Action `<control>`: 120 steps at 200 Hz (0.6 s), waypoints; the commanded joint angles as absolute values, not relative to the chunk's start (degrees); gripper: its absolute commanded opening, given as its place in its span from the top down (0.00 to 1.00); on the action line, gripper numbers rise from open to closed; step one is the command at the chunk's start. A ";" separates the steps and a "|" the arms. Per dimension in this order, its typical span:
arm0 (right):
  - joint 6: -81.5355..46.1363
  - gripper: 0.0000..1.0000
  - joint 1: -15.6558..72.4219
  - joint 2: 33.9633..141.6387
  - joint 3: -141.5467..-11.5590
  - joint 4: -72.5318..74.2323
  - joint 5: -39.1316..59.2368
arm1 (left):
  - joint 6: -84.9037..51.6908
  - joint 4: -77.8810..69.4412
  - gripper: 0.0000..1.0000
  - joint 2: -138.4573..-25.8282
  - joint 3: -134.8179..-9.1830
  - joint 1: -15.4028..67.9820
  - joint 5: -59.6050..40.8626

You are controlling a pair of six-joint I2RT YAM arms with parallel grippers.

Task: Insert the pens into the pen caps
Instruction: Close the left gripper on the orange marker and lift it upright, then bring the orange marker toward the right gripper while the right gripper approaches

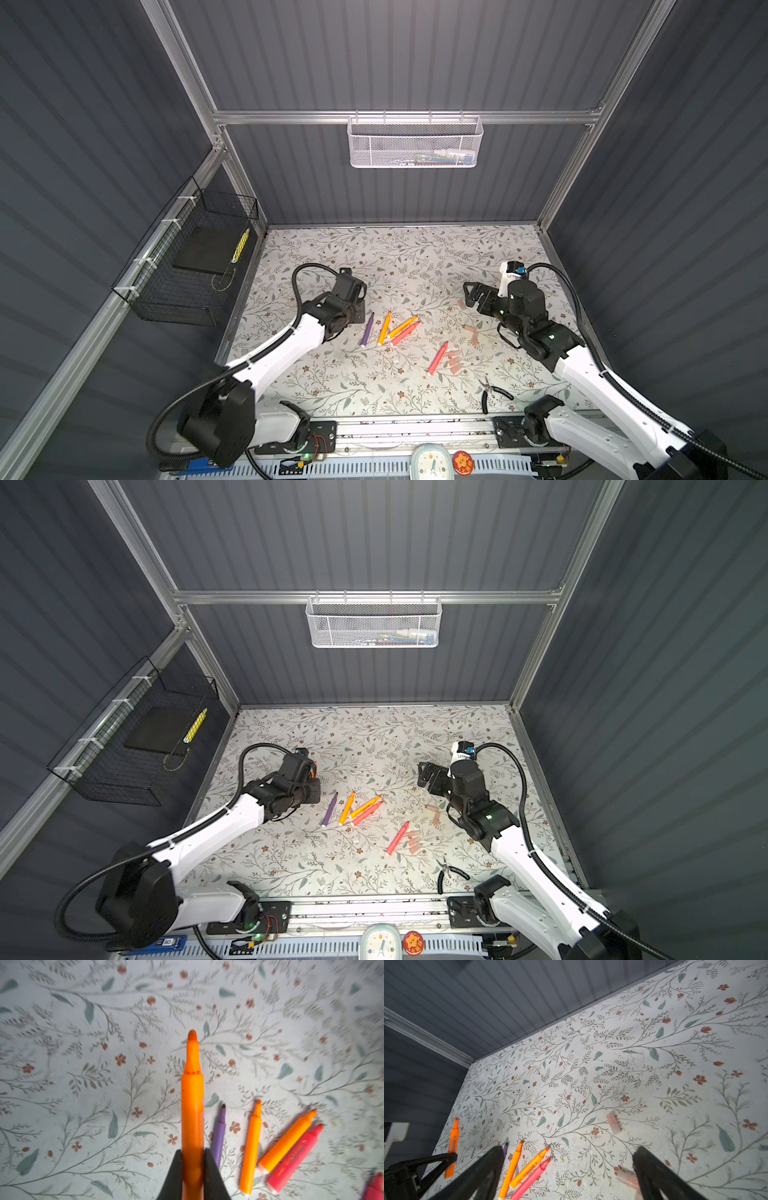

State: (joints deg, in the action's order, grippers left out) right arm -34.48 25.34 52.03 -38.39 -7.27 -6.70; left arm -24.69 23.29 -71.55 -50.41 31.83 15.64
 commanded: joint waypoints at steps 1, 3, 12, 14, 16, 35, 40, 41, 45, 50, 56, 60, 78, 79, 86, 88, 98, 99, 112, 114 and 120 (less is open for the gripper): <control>-34.72 0.01 25.75 50.57 -37.18 -6.33 -7.85 | -28.70 22.68 1.00 -67.85 -54.47 31.55 18.38; -34.72 0.01 25.75 50.50 -37.18 -6.33 -7.94 | -28.97 22.54 1.00 -67.59 -54.71 31.55 18.44; -34.72 0.01 25.83 50.30 -37.07 -6.26 -7.97 | -31.18 21.95 1.00 -66.69 -54.97 31.55 19.54; -34.72 0.01 25.82 50.28 -37.02 -6.24 -7.99 | -31.90 21.57 1.00 -66.53 -54.96 31.55 20.00; -34.72 0.01 25.83 50.27 -37.01 -6.24 -8.00 | -32.61 21.37 1.00 -66.31 -54.90 31.53 20.45; -34.72 0.01 26.08 50.36 -36.76 -5.68 -7.68 | -36.93 16.79 1.00 -65.22 -53.24 31.51 21.74; -34.66 0.01 26.25 50.43 -36.73 -5.35 -7.38 | -34.76 13.67 1.00 -65.08 -52.51 31.48 18.64; -34.69 0.01 26.26 50.44 -36.69 -5.31 -7.38 | -34.30 12.72 1.00 -65.11 -52.32 31.47 17.58; -34.63 0.01 26.42 50.53 -36.59 -4.98 -7.04 | -31.88 9.53 1.00 -65.14 -51.57 31.49 13.73; -34.62 0.01 26.73 50.71 -36.40 -4.32 -6.59 | -28.74 5.66 1.00 -65.41 -50.67 31.55 8.80; -34.55 0.01 27.08 50.86 -36.17 -3.50 -5.78 | -25.81 1.83 1.00 -66.12 -49.80 31.64 3.13; -34.47 0.01 27.34 51.00 -36.01 -2.93 -5.29 | -24.34 -0.50 1.00 -66.79 -49.06 31.61 -0.49; -34.29 0.01 28.99 51.73 -35.19 0.37 -2.49 | -18.95 -11.23 1.00 -70.04 -44.23 31.88 -14.12; -34.33 0.01 29.13 51.75 -35.13 0.67 -2.30 | -18.71 -11.81 1.00 -70.22 -43.91 31.89 -14.75; -34.49 0.01 29.87 52.08 -34.89 1.90 -1.39 | -17.29 -15.23 1.00 -71.49 -41.84 32.11 -17.62; -34.57 0.01 30.08 52.22 -34.76 2.34 -1.09 | -17.24 -15.89 1.00 -71.81 -41.42 32.26 -18.03; -35.44 0.02 31.02 52.84 -34.11 4.63 0.69 | -18.20 -19.97 1.00 -73.69 -39.66 32.60 -21.12; -35.56 0.03 31.16 52.96 -34.02 4.82 0.87 | -18.24 -20.53 1.00 -73.85 -39.52 32.60 -21.63; -36.62 0.06 32.56 54.13 -32.95 8.44 3.73 | -17.50 -22.57 1.00 -76.10 -39.66 33.81 -25.51; -36.73 0.07 32.77 54.36 -32.85 9.16 4.14 | -17.03 -22.30 1.00 -76.35 -39.91 34.12 -25.38; -36.96 0.10 33.39 54.96 -32.37 10.91 5.56 | -15.63 -21.12 1.00 -76.78 -40.41 35.28 -24.83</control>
